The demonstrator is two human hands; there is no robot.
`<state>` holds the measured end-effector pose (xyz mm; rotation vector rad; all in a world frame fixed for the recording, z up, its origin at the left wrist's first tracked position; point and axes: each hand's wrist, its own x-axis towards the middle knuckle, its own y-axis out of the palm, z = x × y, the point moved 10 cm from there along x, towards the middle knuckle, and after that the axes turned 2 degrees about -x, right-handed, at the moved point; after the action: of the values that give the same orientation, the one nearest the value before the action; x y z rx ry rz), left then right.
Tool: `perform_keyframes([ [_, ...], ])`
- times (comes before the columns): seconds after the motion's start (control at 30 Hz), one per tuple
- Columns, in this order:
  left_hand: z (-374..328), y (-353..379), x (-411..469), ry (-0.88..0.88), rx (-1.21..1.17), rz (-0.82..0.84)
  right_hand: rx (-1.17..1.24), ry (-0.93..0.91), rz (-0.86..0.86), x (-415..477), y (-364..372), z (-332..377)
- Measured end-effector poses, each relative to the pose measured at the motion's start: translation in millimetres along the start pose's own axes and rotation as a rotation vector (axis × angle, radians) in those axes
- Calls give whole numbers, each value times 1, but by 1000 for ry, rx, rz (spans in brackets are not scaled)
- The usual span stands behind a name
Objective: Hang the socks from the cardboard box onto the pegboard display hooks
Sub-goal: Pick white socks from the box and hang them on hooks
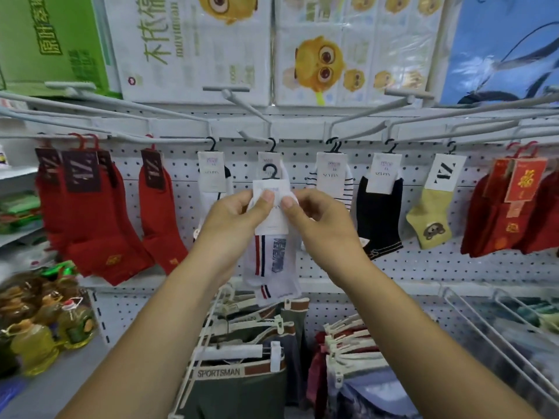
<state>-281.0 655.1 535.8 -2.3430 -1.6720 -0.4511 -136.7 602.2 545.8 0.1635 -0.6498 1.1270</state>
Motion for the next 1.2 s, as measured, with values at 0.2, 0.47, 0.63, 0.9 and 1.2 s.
perform_keyframes([
  [0.2, -1, -5, 7, -16, 126, 20, -32, 44, -83, 5, -3, -2],
  [0.47, -63, -34, 0, 347, 224, -255, -136, -14, -236, 48, -22, 15],
  [0.63, -86, -31, -3, 451, 165, -228, -171, -6, -215, 72, -17, 8],
  [0.9, -98, -27, -1, 494, 179, -223, -268, 0, -116, 91, -2, 0],
  [1.2, -96, -28, 0, 495, 179, -204, -233, 71, -44, 83, -1, -27],
])
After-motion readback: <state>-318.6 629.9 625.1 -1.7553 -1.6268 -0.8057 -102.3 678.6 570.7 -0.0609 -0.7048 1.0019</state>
